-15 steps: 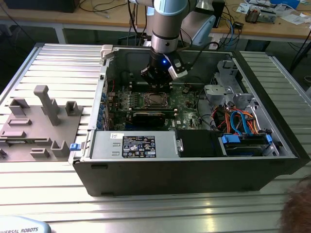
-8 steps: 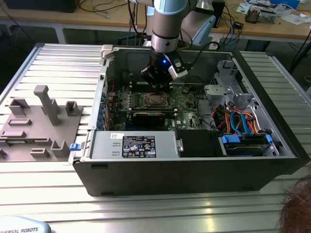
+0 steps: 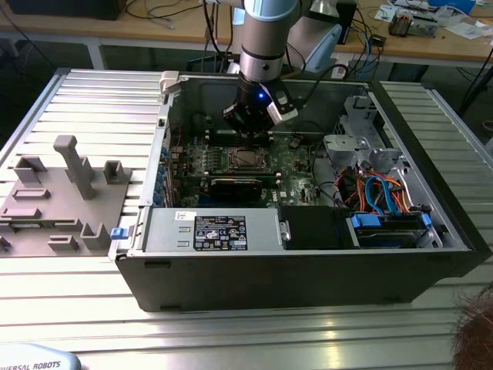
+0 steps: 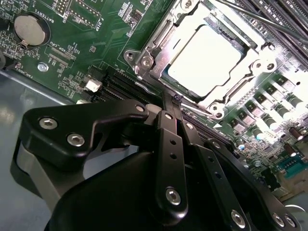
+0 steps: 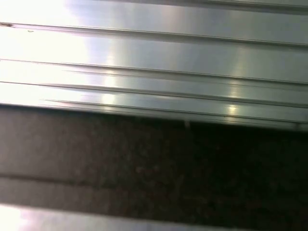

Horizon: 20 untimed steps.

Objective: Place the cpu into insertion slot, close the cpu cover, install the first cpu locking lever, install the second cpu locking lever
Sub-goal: 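Install the first cpu locking lever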

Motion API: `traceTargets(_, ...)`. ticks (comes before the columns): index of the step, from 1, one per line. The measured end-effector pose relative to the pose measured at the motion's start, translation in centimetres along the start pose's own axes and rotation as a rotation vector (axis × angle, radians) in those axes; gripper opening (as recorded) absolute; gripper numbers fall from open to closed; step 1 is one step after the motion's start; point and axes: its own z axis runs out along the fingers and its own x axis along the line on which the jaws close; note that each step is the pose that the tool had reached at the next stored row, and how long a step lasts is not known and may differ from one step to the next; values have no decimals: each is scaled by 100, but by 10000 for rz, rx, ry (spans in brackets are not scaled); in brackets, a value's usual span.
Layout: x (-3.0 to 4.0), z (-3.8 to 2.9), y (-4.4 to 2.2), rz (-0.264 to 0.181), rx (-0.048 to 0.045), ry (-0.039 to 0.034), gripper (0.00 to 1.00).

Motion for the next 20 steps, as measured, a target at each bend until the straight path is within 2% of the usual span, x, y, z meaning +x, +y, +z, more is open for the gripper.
traceTargets(16, -2, -10, -18, 0, 0, 1, 11)
traceTargets(20, -28, -7, -31, 1, -2, 20, 11)
